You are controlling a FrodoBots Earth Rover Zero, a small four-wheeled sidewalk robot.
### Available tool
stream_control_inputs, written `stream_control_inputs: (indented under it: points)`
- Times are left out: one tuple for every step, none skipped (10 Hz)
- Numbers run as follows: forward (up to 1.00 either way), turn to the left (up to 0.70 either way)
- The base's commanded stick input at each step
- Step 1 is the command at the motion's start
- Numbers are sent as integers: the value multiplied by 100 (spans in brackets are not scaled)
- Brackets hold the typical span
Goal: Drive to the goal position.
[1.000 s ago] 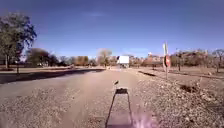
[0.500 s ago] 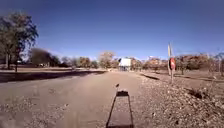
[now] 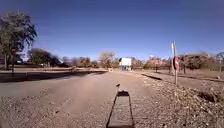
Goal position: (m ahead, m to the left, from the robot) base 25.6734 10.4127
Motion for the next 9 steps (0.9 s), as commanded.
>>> stream_control_inputs:
  points:
    - [70, 0]
    - [70, 0]
    - [70, 0]
    - [70, 0]
    - [70, 0]
    - [70, 0]
    - [70, 0]
    - [70, 0]
    - [70, 0]
